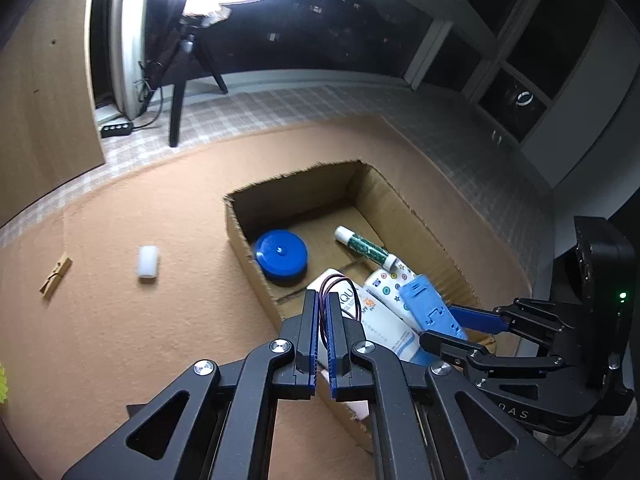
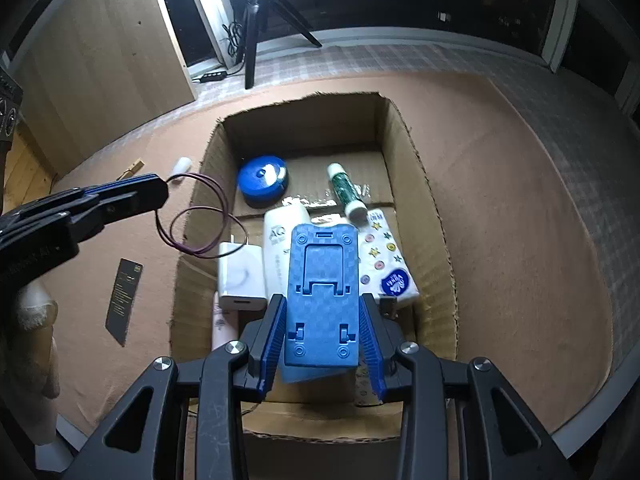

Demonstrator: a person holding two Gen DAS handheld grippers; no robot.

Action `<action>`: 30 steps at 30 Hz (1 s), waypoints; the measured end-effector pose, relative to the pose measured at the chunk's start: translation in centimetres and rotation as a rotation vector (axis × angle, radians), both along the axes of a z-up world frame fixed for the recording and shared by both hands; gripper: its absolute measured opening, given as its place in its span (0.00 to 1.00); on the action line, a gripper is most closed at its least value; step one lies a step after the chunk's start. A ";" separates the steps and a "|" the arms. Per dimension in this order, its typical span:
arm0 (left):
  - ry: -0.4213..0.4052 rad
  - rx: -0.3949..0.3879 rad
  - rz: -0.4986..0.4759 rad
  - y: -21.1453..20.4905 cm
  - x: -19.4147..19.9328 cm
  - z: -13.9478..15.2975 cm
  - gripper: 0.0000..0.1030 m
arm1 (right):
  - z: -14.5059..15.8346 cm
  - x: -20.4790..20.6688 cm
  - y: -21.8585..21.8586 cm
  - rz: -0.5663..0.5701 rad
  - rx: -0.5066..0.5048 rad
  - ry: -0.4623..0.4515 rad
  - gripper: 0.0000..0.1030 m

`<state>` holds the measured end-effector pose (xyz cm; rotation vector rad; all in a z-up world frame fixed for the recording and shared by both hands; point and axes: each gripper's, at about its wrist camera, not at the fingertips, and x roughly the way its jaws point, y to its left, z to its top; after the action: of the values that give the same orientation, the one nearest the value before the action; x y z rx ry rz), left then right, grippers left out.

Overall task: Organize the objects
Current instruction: 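Carry the phone stand and rubber band into the box and open both tools, then withdraw the left tool from the box and grasp the black card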

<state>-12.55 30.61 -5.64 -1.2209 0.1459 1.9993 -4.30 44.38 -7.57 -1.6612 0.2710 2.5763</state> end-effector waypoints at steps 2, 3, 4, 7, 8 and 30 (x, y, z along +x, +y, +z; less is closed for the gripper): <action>0.000 -0.011 -0.013 0.6 0.2 -0.3 0.03 | -0.2 0.1 0.3 -0.007 -0.003 -0.003 0.32; -0.002 -0.012 -0.021 0.7 0.3 -0.3 0.03 | -0.3 0.1 0.5 -0.011 -0.006 -0.002 0.32; -0.005 -0.009 -0.030 0.8 0.4 -0.3 0.04 | -0.3 0.1 0.6 -0.012 -0.005 0.001 0.32; -0.012 -0.012 -0.039 0.9 0.5 -0.3 0.44 | -0.2 0.0 0.7 -0.013 -0.002 -0.003 0.37; -0.003 -0.009 -0.034 0.8 0.5 -0.1 0.50 | -0.2 0.1 0.7 -0.015 -0.002 -0.002 0.39; -0.037 -0.067 0.119 -12.2 1.3 -1.0 0.53 | 2.4 -0.2 -4.6 0.039 -0.130 0.075 0.42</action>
<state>-11.23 18.40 -6.64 -1.3357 0.1252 2.0873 -4.54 39.73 -5.22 -1.6271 0.4232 2.7069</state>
